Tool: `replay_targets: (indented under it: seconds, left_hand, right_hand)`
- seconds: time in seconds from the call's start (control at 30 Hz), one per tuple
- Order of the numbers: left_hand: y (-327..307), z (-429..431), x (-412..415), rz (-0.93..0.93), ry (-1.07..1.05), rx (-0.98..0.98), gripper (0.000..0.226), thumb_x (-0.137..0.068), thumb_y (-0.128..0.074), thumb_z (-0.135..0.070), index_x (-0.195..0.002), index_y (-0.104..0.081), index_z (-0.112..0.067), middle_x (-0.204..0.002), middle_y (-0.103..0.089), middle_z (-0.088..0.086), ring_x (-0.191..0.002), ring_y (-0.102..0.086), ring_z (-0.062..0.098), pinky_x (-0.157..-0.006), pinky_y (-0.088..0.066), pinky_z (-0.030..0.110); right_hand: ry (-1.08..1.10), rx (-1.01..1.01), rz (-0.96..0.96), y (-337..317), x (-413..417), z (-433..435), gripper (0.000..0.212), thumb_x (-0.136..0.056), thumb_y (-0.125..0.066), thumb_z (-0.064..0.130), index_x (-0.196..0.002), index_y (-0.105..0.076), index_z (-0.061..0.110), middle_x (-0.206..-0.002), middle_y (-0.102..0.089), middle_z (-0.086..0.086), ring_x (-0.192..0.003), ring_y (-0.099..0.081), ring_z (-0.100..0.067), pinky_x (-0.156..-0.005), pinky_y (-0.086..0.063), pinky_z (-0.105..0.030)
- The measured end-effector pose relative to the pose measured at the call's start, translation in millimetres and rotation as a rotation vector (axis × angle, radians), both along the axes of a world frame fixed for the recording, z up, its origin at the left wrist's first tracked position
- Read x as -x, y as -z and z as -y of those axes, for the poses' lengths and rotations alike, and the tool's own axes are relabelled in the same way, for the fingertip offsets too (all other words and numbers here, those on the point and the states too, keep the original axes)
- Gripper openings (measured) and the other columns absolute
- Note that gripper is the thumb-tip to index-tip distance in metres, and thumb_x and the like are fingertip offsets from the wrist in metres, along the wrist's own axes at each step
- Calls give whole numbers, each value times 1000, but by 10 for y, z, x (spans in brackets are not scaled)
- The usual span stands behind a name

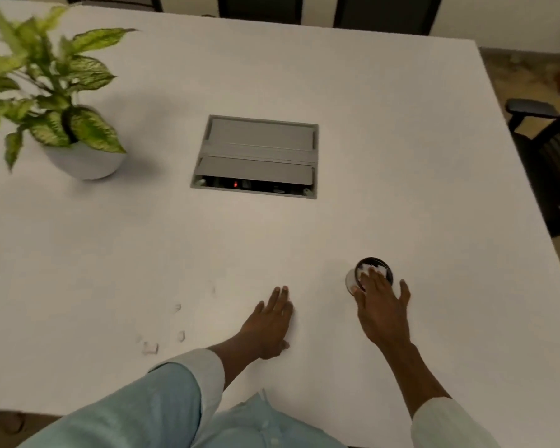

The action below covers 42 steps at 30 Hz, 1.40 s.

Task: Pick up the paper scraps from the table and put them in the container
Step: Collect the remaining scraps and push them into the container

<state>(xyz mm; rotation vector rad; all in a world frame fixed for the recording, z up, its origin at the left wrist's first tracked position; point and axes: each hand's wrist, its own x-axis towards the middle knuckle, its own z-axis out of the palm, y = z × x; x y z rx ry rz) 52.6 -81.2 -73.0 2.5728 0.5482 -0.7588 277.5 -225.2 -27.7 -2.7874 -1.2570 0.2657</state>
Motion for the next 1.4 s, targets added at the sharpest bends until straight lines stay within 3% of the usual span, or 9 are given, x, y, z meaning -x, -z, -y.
replay_targets:
  seconds: [0.1,0.2,0.3,0.37,0.5,0.73,0.97,1.17,1.4]
  left_hand:
    - [-105,-56,28,47,-87,48,66,-98,-61,-42,-144,-39,-1,-167,-15,20,-155,-16,36,-109,-43,52]
    - [-163,-83,228,108,-191,74,50,-98,-59,-41,-132,-51,-5,-145,-43,14,-135,-39,33,-94,-51,48]
    - [-143,-106,569,166,-261,59,42,-98,-58,-39,-125,-56,-7,-134,-50,10,-125,-45,30,-89,-52,46]
    - [-123,-125,837,206,-323,38,37,-98,-58,-37,-121,-59,-8,-129,-52,9,-122,-47,29,-87,-53,47]
    - [-82,-182,1400,294,-469,-36,29,-96,-61,-33,-116,-63,-11,-122,-57,5,-116,-52,27,-84,-53,43]
    - [-79,-280,2211,298,-799,-262,44,-86,-72,-34,-121,-63,-9,-130,-59,9,-120,-55,32,-90,-53,42]
    - [52,-386,2688,188,-1113,-164,89,-94,-66,-45,-160,-19,-6,-170,-10,17,-158,-10,35,-123,-32,48]
    - [155,-495,2827,218,-1033,-142,72,-100,-61,-35,-158,-28,-7,-171,-13,13,-158,-12,32,-124,-31,44]
    - [168,-522,2798,288,-903,-110,34,-101,-52,-14,-135,-54,-8,-157,-37,15,-141,-38,33,-107,-46,42]
  right_hand:
    - [9,-117,160,-55,133,-19,39,-98,-48,27,-129,-66,12,-141,-63,-14,-136,-55,-31,-116,-31,-56]
    - [-56,-214,155,-56,323,-53,33,-88,-70,11,-120,-70,6,-134,-63,-18,-131,-54,-40,-105,-43,-56]
    - [-141,-287,66,-80,645,-161,29,-85,-74,9,-114,-71,9,-128,-61,-14,-124,-54,-37,-97,-52,-51]
    - [-161,-294,-25,-99,905,-265,26,-86,-73,11,-112,-71,14,-126,-60,-7,-123,-55,-30,-78,-60,-44]
    - [-262,-238,-150,-73,1383,-501,25,-87,-73,14,-111,-70,19,-122,-58,1,-118,-56,-20,-59,-60,-37]
    - [-380,-60,-309,42,1948,-928,31,-93,-67,16,-124,-66,16,-123,-59,-1,-119,-58,-21,-77,-61,-40]
    - [-451,129,-364,220,2243,-1388,57,-100,-58,29,-153,-40,19,-148,-46,-2,-140,-42,-21,-104,-52,-41]
    - [-496,219,-404,350,2465,-1749,79,-99,-60,35,-162,-16,20,-166,-23,-8,-151,-24,-27,-110,-45,-45]
    - [-619,274,-345,485,2705,-1994,86,-98,-60,39,-164,-9,20,-169,-14,-11,-154,-18,-30,-113,-45,-45]
